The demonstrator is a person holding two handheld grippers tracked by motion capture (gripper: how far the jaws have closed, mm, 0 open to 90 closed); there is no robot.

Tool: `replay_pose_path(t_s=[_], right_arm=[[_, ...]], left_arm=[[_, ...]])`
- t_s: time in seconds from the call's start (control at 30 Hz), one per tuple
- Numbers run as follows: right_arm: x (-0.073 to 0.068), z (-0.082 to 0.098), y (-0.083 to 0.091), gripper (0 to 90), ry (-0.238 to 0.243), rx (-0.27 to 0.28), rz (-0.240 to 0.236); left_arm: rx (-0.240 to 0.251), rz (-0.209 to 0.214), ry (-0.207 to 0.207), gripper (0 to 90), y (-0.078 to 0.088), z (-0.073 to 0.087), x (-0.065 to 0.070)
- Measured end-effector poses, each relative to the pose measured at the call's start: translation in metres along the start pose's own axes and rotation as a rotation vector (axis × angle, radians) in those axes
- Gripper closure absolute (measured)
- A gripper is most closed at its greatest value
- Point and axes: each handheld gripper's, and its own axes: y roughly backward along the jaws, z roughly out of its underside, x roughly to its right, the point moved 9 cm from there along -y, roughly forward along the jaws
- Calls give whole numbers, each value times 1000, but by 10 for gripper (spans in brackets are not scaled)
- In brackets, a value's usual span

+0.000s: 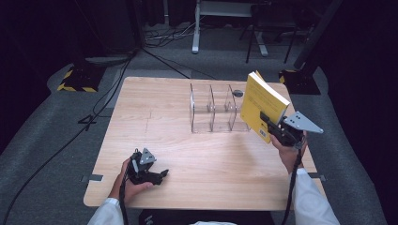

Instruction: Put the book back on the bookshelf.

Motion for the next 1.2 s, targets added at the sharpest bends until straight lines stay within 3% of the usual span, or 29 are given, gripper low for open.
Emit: replay_pose_path(t_s=[0.4,0.67,1.2], right_arm=[[8,-7,-39,762,-4,-39,73],[12,-2,-65,762,-28,-56,115],[10,17,-106,762,-24,-81,169]], left_arm=[[-1,-2,8,158,0,0,1],[0,0,7,161,0,0,1],[3,4,-12,161,0,-1,1]])
